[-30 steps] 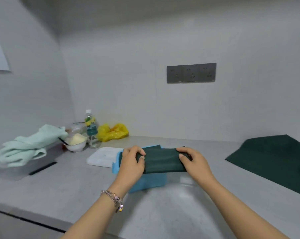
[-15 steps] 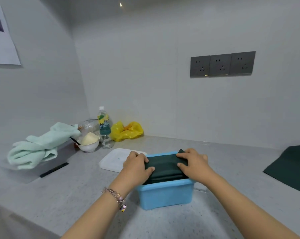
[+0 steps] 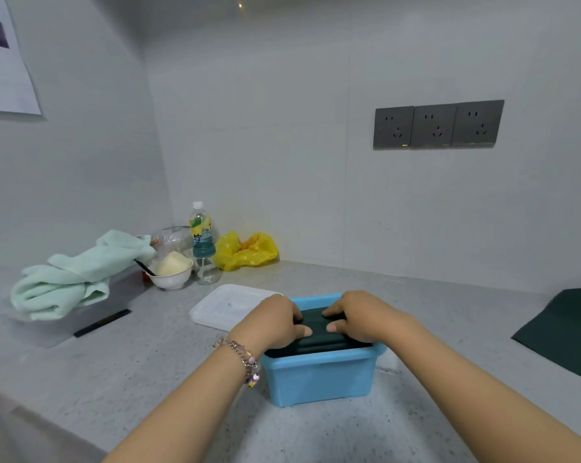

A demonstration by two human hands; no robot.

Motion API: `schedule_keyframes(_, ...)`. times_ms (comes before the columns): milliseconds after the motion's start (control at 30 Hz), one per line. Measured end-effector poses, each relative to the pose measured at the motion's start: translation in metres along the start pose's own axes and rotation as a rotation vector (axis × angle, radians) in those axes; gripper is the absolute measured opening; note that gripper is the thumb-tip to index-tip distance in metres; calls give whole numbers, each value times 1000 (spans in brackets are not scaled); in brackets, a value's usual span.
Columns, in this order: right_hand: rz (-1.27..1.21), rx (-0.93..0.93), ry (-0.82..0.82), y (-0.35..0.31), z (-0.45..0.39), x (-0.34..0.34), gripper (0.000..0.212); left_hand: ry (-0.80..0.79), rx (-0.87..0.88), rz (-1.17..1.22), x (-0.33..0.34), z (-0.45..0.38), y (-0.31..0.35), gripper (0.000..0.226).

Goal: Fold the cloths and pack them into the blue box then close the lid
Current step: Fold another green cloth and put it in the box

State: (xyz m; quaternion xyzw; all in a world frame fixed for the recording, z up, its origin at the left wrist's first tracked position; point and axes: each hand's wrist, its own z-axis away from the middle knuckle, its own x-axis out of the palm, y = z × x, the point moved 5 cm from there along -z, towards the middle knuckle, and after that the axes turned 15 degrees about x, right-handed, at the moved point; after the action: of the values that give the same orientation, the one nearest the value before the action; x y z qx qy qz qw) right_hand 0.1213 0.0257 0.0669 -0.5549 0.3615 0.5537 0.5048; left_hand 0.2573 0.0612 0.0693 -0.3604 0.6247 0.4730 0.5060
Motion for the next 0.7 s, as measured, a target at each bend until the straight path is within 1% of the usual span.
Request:
schedule_keyframes(133, 52, 24, -117, -4, 0, 3, 47, -101, -7, -25, 4, -5, 2, 54)
schedule_keyframes(267, 201, 25, -175, -14, -2, 0, 53, -201, -11, -72, 6, -11, 3, 58)
schedule_keyframes(367, 287, 18, -192, -18, -6, 2, 59, -214, -6, -76, 11, -16, 1, 59)
schedule_keyframes(467, 328, 20, -202, -20, -11, 9, 61, -193, 3, -86, 15, -18, 0, 58)
schedule_keyframes(600, 301, 16, -165, -20, -14, 10, 60, -191, 11, -73, 15, -21, -3, 58)
schedule_keyframes(700, 151, 17, -103, -13, -6, 7, 53, -197, 11, -61, 12, -15, -4, 59)
